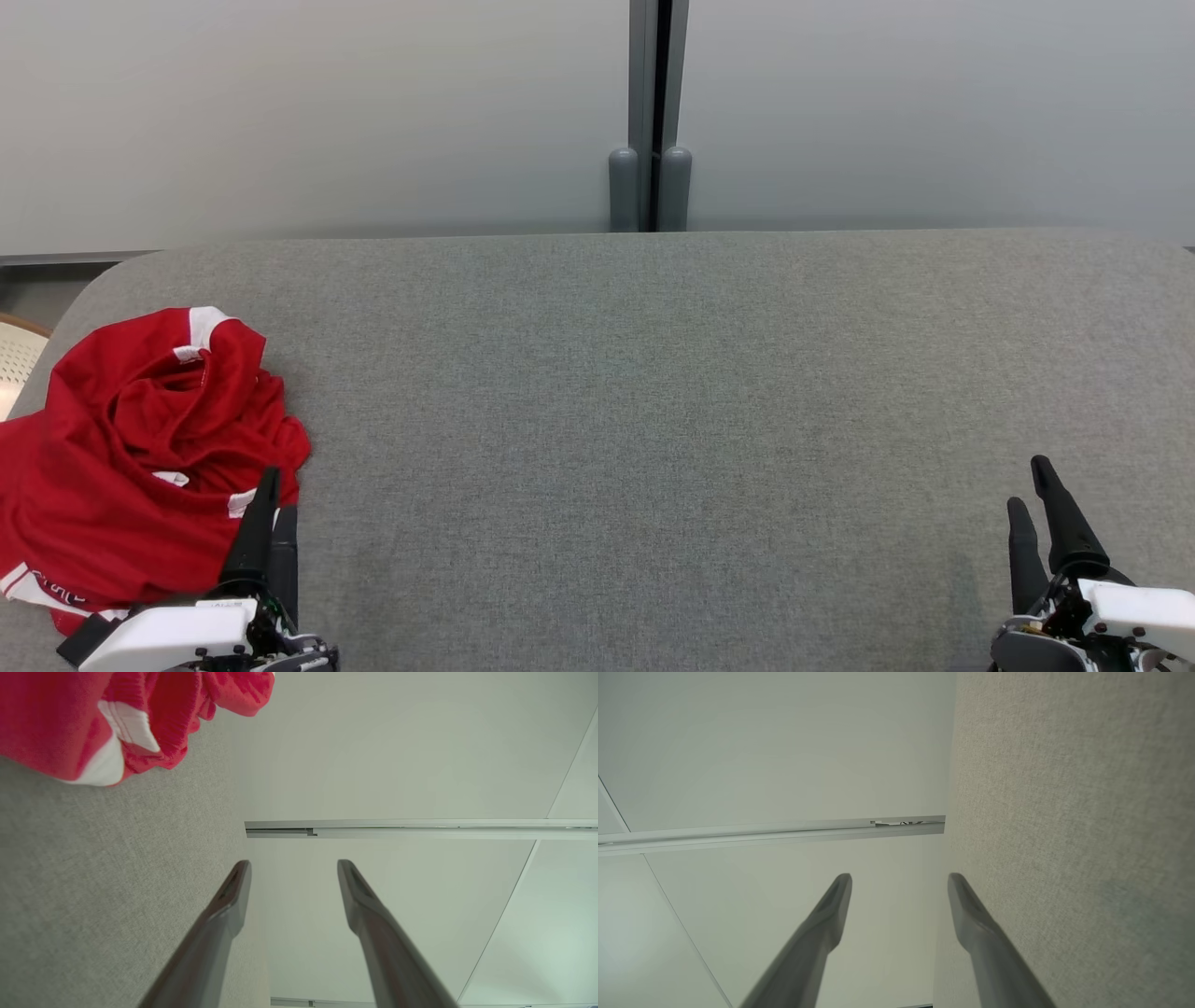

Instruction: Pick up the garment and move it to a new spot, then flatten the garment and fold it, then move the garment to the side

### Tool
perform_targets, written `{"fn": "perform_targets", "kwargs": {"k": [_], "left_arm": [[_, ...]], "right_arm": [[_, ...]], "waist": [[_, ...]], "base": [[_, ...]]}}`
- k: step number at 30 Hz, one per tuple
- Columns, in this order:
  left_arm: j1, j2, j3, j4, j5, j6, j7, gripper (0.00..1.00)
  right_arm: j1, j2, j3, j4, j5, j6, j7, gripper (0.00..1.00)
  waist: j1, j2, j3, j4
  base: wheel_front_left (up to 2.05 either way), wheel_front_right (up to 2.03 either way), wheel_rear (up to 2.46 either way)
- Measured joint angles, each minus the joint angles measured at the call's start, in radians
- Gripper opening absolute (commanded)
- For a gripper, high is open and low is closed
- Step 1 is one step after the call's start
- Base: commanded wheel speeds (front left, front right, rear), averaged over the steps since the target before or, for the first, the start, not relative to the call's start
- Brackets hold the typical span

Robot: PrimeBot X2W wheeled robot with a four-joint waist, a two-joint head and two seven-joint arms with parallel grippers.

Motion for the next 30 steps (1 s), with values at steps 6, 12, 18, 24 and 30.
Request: {"fn": "perform_targets", "kwargs": {"k": [6,12,18,24,30], "left_arm": [[0.000,0.001,-0.035,-0.035,0.010,0.000,-0.033,1.00],[-0.001,0.002,-0.048,-0.056,0.098,0.000,-0.062,1.00],[-0.001,0.004,-0.048,-0.084,0.254,0.000,-0.087,1.00],[-0.001,0.006,-0.058,-0.134,0.393,0.005,-0.111,1.00],[-0.001,0.007,-0.088,-0.179,0.509,0.019,-0.135,1.00]], "right_arm": [[0.000,-0.001,0.028,-0.007,-0.026,0.000,-0.032,1.00],[-0.004,-0.001,0.038,-0.018,-0.123,0.000,-0.058,1.00],[-0.004,-0.002,0.054,-0.053,-0.263,0.000,-0.085,1.00],[-0.004,-0.002,0.077,-0.075,-0.387,0.000,-0.107,1.00],[-0.004,-0.003,0.110,-0.101,-0.506,0.000,-0.131,1.00]], "waist": [[0.0000,0.0000,0.002,-0.001],[0.0000,0.0000,0.004,-0.001],[0.0000,0.0000,0.007,-0.002],[0.0000,0.0000,0.011,-0.002],[0.0000,0.0000,0.014,-0.002]], "base": [[0.00,0.00,0.00],[0.00,0.00,0.00],[0.00,0.00,0.00],[0.00,0.00,0.00],[0.00,0.00,0.00]]}}
